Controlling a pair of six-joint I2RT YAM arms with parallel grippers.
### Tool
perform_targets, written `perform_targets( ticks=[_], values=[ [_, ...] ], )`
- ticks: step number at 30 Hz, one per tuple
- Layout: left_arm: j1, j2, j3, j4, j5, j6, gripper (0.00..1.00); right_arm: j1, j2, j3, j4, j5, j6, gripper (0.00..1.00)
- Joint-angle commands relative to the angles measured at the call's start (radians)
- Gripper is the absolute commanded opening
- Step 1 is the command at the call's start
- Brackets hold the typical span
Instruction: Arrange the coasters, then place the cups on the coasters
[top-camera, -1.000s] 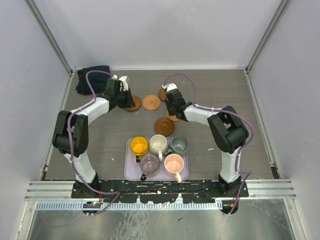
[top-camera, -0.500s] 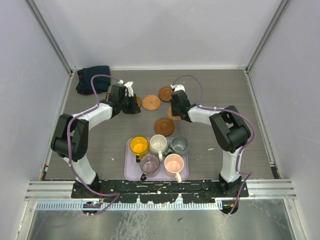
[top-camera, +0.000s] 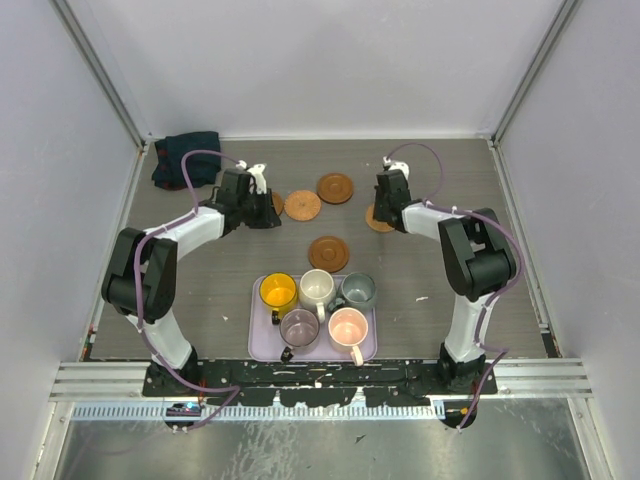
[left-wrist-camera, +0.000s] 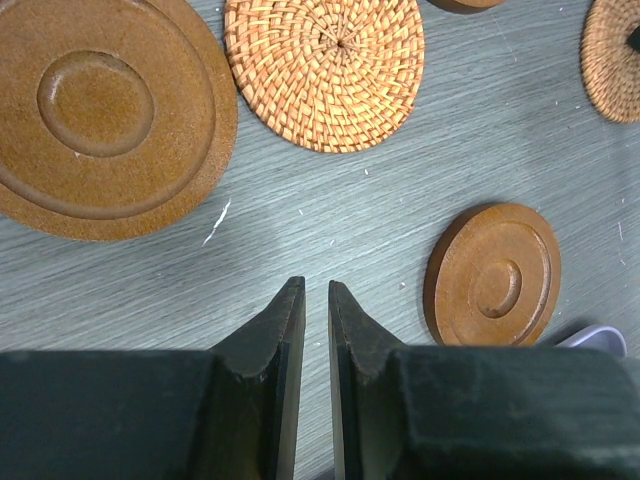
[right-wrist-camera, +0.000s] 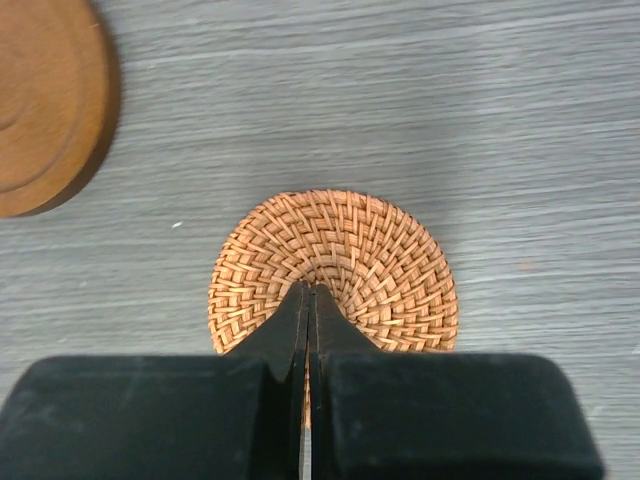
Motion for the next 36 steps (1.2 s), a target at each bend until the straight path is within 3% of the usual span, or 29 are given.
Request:
perform_targets(
  ticks=[1,8,19,27,29,33,36],
  values=[
    [0.001,-0.037,-0.008,0.048,0.015,0.003,0.17,-0.07,0.024,0.049,-0.076,0.05,0.007,0.01],
    [0.002,-0.031,-0.004,0.04,0.006,0.015,0.17,-0.143,0.052,0.112,-0.054,0.003,-0.002,0.01],
    [0.002,-0.032,-0.005,0.042,0.008,0.019,0.17,-0.145,0.102,0.236,-0.071,-0.106,-0.037,0.01],
    [0.001,-0.053,-0.008,0.043,-0.002,0.031,0.17,-0.107,0.052,0.327,-0.056,-0.189,-0.069,0.01],
    [0.002,-0.057,-0.015,0.052,-0.005,0.026,0.17,-0.079,0.076,0.378,-0.081,-0.191,-0.093,0.06],
    [0.001,-0.054,-0.017,0.051,-0.02,0.026,0.18,-0.02,0.148,0.47,-0.128,-0.188,-0.141,0.28],
    [0.002,-0.053,-0.019,0.047,-0.038,0.033,0.22,0.019,0.194,0.522,-0.148,-0.175,-0.171,0.33]
  ],
)
